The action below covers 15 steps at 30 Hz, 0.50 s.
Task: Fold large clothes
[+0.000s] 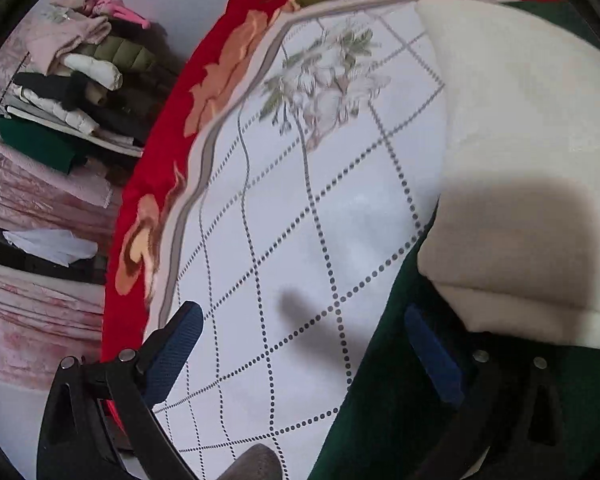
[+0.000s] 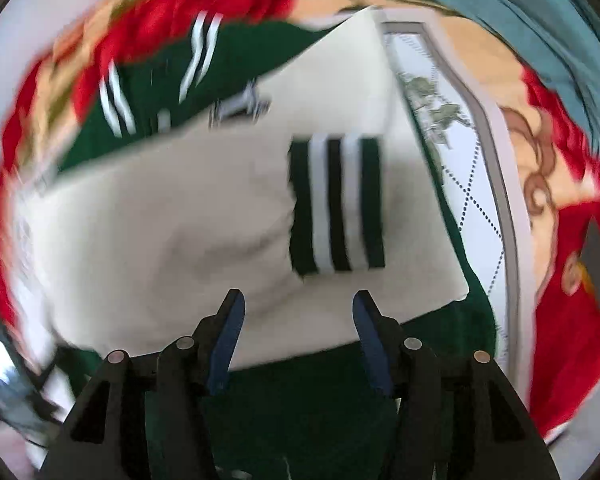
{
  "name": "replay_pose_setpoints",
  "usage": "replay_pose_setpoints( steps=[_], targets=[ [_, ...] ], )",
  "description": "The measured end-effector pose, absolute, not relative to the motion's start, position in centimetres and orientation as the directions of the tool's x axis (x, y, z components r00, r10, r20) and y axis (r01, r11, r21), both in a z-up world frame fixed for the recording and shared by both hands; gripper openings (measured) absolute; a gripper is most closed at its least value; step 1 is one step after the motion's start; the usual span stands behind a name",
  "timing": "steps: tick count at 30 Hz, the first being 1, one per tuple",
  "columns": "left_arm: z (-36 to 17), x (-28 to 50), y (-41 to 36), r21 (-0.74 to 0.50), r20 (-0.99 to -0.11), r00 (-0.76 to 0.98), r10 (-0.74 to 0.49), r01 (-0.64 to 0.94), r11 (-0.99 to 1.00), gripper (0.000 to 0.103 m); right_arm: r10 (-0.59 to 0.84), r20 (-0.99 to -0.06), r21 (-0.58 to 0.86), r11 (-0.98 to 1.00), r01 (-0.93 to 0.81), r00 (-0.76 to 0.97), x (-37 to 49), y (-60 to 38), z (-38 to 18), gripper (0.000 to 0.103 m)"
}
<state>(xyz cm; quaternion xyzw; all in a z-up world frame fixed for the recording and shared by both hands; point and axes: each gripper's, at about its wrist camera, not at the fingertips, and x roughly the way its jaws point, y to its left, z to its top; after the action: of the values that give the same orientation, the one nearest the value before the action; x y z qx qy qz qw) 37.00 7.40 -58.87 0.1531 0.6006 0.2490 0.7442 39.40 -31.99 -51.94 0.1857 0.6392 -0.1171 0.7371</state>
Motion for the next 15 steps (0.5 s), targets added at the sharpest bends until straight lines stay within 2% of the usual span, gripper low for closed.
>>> replay_pose_setpoints(
  steps=[2, 5, 6, 7, 9, 10, 15],
  targets=[
    [-59.3, 37.2, 7.7, 0.516, -0.825, 0.144, 0.546, -0.201, 0.833, 0.103, 0.12, -0.98, 0.182, 0.867, 0.463, 0.161, 39.8, -33.1, -53.5, 0.075],
    [-59.4, 37.4, 7.6, 0.52, -0.821, 0.145, 0.552, -0.209, 0.828, 0.103, 0.184, -0.978, 0.206, 0.833, 0.513, 0.094, 40.8, -33.0, -57.9, 0.074],
    [-59.4, 37.4, 7.5, 0.522, -0.82, 0.144, 0.555, -0.211, 0.826, 0.103, 0.201, -0.977, 0.211, 0.825, 0.524, 0.076, 41.2, -32.7, -59.3, 0.071],
    [-59.5, 37.4, 7.5, 0.52, -0.821, 0.142, 0.553, -0.213, 0.827, 0.103, 0.2, -0.978, 0.204, 0.827, 0.525, 0.065, 41.6, -32.3, -60.0, 0.055],
    [-59.5, 37.3, 7.6, 0.512, -0.825, 0.14, 0.547, -0.222, 0.83, 0.103, 0.141, -0.986, 0.167, 0.842, 0.512, 0.091, 42.1, -31.2, -59.6, 0.033],
    [-59.5, 37.3, 7.7, 0.508, -0.828, 0.14, 0.544, -0.225, 0.831, 0.103, 0.116, -0.987, 0.157, 0.858, 0.488, 0.112, 42.6, -30.3, -58.9, 0.026],
    [-59.3, 37.2, 7.6, 0.488, -0.839, 0.141, 0.526, -0.235, 0.841, 0.103, 0.003, -0.952, 0.158, 0.86, 0.486, 0.305, 43.1, -28.8, -53.4, 0.022]
  ],
)
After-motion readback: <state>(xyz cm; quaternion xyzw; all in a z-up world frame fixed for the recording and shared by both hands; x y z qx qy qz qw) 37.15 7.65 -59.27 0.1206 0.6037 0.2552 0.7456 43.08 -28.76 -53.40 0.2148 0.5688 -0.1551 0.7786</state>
